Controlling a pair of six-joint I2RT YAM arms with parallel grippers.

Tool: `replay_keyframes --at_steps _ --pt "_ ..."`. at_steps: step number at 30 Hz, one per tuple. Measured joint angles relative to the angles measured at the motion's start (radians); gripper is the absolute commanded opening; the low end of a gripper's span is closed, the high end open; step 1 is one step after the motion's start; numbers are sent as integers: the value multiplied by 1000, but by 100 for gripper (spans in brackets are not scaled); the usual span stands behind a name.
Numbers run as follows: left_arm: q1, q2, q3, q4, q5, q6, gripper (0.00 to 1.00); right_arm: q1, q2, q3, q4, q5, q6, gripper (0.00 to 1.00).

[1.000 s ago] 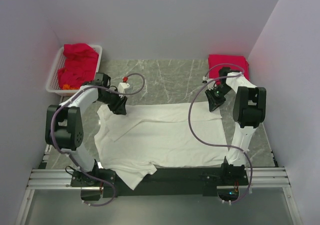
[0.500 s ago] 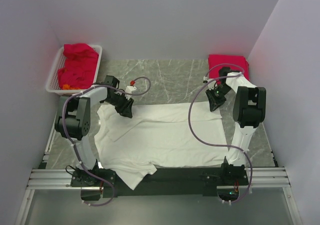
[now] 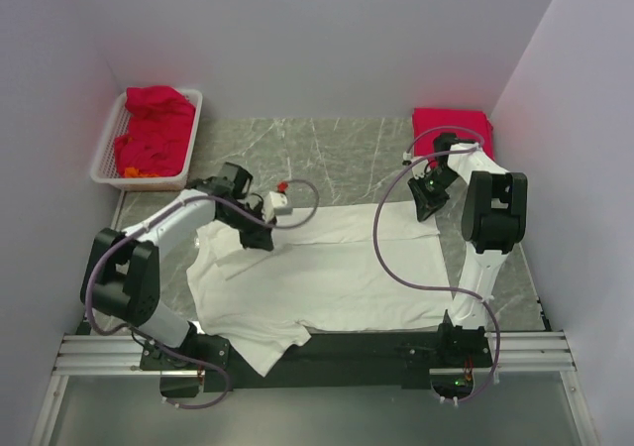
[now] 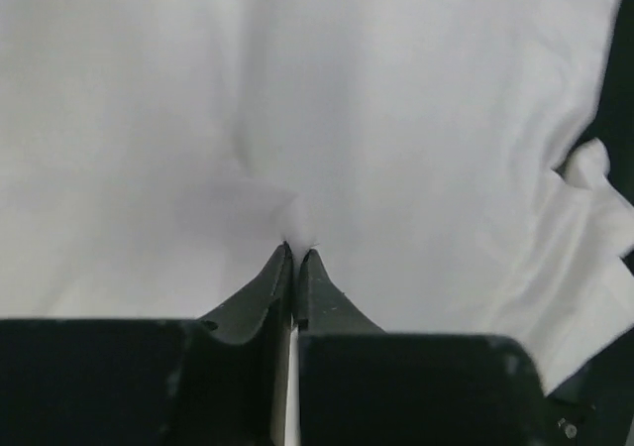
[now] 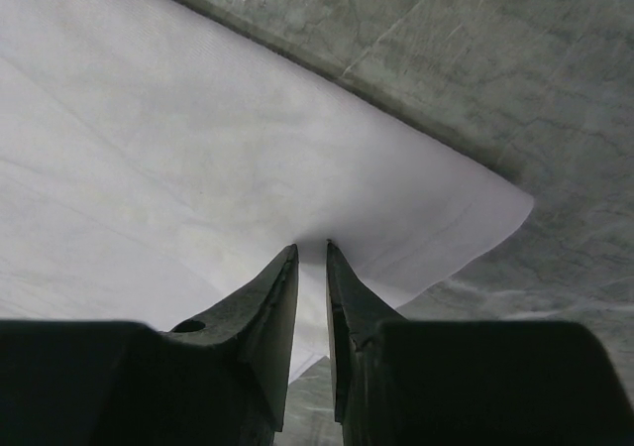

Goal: Fold and stack the t-shirts
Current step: Fold the tshirt

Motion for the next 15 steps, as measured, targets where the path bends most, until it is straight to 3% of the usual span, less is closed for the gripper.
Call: replay_keyframes --at_steps 1,5,11,15 --pt "-31 -20 -20 -7 1 10 25 0 0 0 -2 2 -2 25" --pt "-146 -44 -106 -63 -6 70 50 0 0 0 -13 8 -10 26" --pt "-138 -83 -121 -179 -32 130 48 0 0 3 -33 11 -16 26" --pt "-38 -95 -61 -192 -27 119 44 0 0 26 -38 11 -12 23"
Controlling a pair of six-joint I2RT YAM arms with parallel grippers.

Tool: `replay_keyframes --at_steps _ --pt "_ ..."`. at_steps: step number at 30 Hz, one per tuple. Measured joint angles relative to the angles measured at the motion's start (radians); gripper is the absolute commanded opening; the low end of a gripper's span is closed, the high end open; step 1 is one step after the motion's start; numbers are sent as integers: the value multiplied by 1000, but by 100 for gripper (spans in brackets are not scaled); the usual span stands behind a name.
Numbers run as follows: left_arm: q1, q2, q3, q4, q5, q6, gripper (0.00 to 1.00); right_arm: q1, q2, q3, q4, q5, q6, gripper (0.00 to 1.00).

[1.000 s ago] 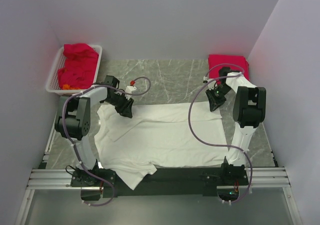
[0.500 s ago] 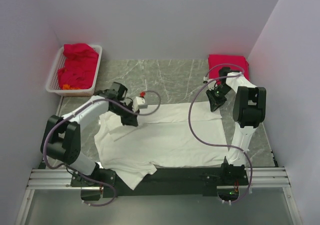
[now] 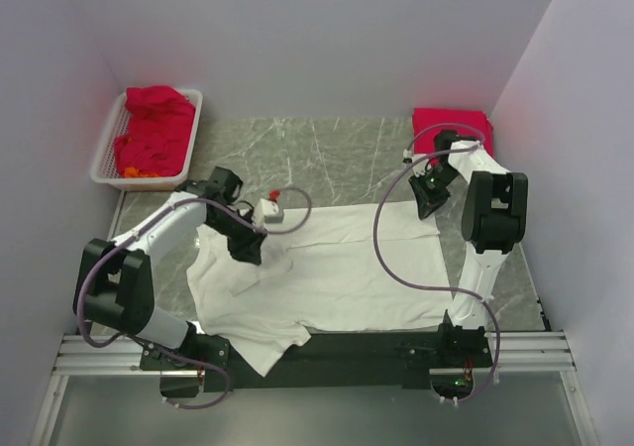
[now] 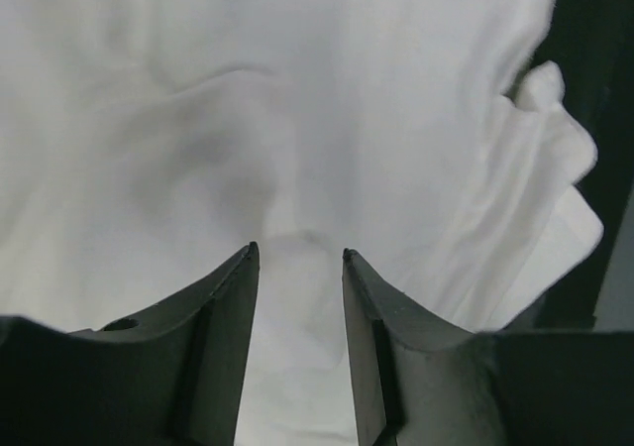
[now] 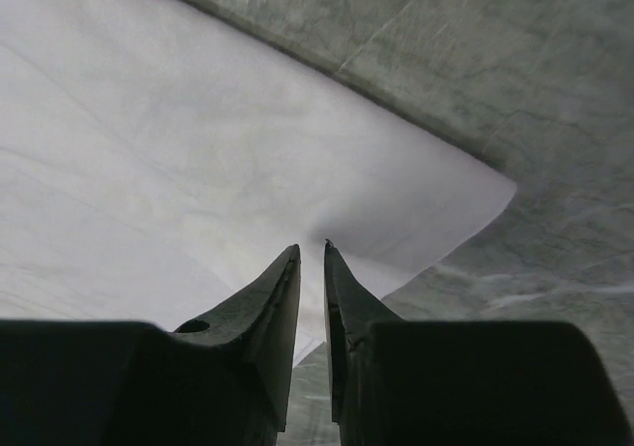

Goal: Fold and stack the t-shirts
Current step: Fold the tshirt

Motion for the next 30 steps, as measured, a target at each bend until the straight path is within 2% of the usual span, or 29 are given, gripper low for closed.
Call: replay_keyframes --at_steps 6,9,19,26,30 --pt "263 133 115 118 -23 -148 43 7 0 58 16 -4 50 20" --pt "333 203 138 195 -98 -232 42 28 1 68 41 3 78 19" --pt "353 339 155 284 -294 -410 37 128 87 92 38 90 162 18" --pt "369 477 336 261 -334 -488 34 128 204 278 -98 127 226 17" --pt "378 563 462 261 -351 -520 36 128 286 423 -158 137 232 17"
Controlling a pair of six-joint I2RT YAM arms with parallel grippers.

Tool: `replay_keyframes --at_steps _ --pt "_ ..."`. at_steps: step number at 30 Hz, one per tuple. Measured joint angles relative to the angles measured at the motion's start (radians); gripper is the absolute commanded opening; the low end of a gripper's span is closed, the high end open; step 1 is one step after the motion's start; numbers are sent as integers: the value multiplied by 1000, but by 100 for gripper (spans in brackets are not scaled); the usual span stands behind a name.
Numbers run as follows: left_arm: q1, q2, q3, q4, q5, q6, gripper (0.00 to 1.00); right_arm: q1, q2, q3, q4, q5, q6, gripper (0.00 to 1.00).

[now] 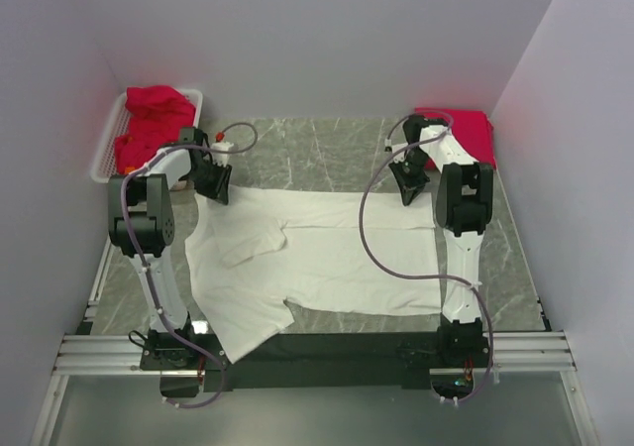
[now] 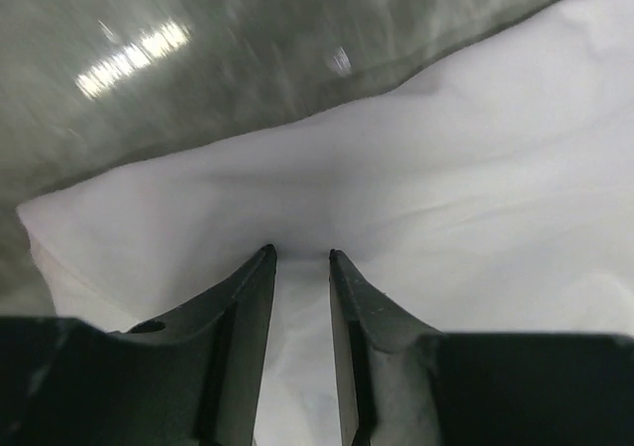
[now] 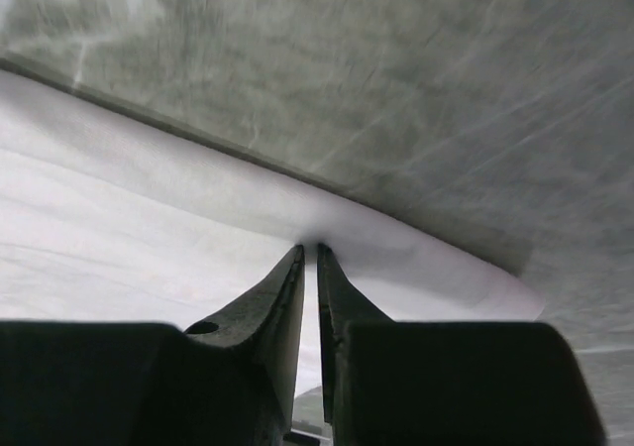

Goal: Fold and stack the t-shirts
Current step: Fold the tshirt

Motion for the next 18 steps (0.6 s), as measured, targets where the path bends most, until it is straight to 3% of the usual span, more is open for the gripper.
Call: replay_keyframes --at_steps 6,11,18 --pt "5 138 211 -3 -5 -43 38 3 79 154 -27 38 4 18" --pt "6 178 273 -3 -3 -63 38 14 179 346 -37 89 -2 19" --pt "11 190 289 -3 18 -104 45 35 150 288 26 153 -23 23"
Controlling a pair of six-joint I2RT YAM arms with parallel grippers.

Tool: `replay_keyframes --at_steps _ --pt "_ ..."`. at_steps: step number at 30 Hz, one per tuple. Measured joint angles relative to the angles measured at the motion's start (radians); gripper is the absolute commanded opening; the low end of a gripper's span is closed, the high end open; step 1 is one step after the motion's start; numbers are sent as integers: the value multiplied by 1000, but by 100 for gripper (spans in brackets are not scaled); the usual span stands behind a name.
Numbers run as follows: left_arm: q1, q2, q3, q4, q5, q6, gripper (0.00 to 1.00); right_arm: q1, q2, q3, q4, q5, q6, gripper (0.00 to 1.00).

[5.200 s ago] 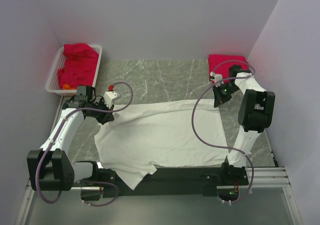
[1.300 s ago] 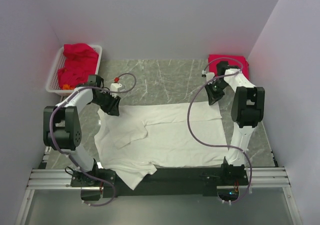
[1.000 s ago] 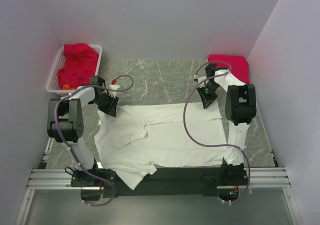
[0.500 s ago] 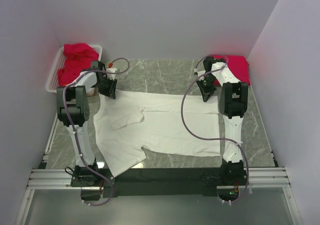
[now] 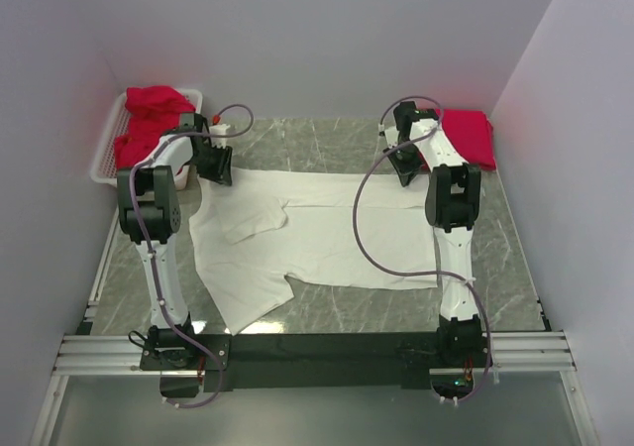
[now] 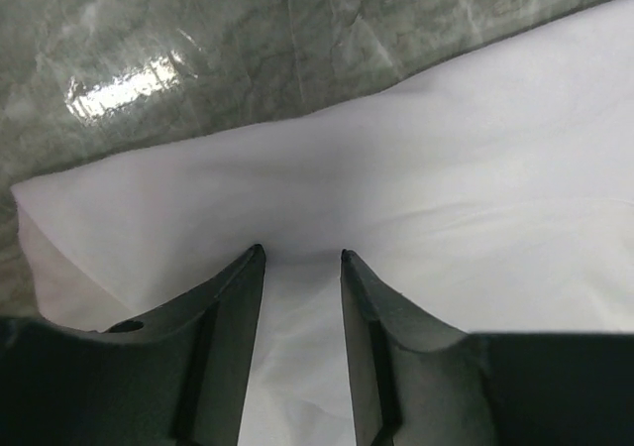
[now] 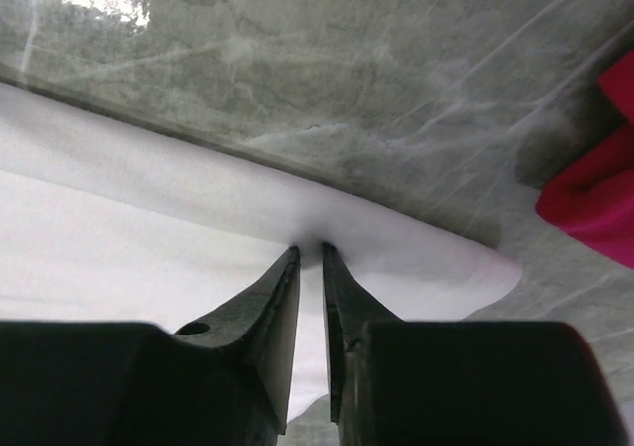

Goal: Fold and stack the t-shirts
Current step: Fold the tshirt

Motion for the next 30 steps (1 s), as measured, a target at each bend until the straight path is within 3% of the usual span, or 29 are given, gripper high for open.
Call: replay_keyframes --at_steps 2,7,11,17,22,27,30 --pt "1 3 6 0 16 -4 46 5 -4 -5 16 22 -1 26" --pt "12 -24 -28 23 98 18 55 4 -17 -9 68 43 -16 50" --pt "43 -159 -136 0 200 104 58 5 -134 -156 140 11 -49 59" --pt "149 -444 -199 -203 354 415 66 10 -558 -555 173 -74 -121 58" --pt "254 -575 -368 -402 386 693 65 32 -933 -929 190 -125 -196 47" --pt "268 -662 -582 -457 368 827 63 83 -1099 -1269 208 -107 -248 36" --pt "264 -756 -652 -469 357 874 63 92 -1153 -1407 223 -85 -272 35"
